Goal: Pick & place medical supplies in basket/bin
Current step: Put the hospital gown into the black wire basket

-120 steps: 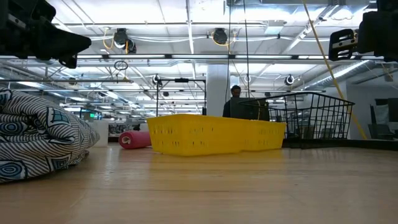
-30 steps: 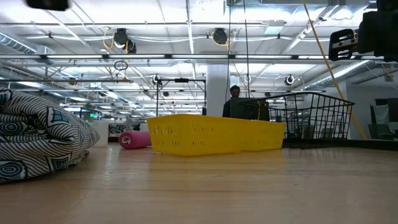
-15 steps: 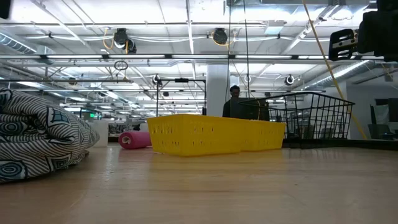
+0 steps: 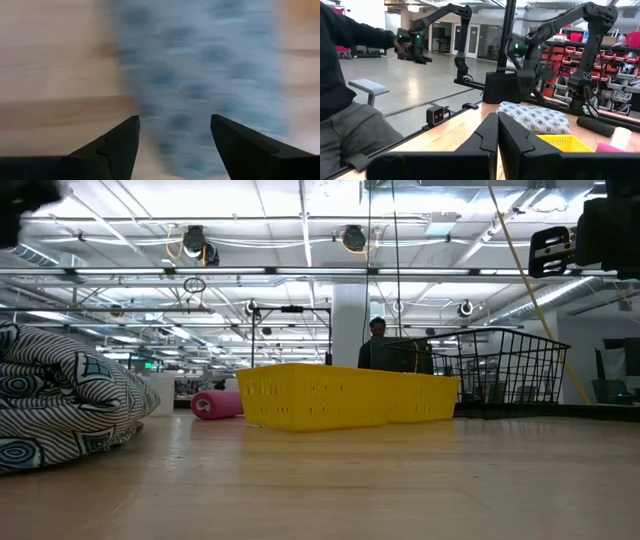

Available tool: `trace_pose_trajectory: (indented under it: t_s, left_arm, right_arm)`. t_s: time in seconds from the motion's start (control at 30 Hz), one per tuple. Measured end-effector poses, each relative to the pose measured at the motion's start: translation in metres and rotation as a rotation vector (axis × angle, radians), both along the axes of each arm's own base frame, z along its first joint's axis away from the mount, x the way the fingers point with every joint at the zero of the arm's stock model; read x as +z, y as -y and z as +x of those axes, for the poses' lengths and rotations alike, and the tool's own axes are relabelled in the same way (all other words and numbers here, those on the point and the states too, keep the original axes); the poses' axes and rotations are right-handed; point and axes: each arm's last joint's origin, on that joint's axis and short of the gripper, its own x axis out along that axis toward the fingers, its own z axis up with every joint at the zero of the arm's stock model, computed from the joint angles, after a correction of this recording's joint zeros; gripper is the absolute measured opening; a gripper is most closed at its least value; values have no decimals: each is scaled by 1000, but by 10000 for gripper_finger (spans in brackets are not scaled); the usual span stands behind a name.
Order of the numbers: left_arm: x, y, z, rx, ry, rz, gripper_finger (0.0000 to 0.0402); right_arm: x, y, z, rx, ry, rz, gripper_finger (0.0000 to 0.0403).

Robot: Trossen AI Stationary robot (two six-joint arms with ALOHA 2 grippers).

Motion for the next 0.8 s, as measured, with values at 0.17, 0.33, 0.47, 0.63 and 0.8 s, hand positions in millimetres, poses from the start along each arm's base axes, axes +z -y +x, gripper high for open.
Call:
trace_pose_trajectory:
  t_s: [0.17,0.33,0.47,0.63,0.8]
  left_arm:
    - [-21,2,2,-10,79,23,253]
    - [-53,5,5,-18,151,23,253]
    - [-70,7,10,-15,247,58,253]
    - [-83,11,18,-66,344,144,253]
    - [-92,14,23,-72,407,198,252]
  right_arm:
    - [0,0,0,0,0,0,0]
    - [0,0,0,0,0,0,0]
    - [0,0,0,0,0,0,0]
    - [0,0,0,0,0,0,0]
    - [0,0,0,1,0,0,0]
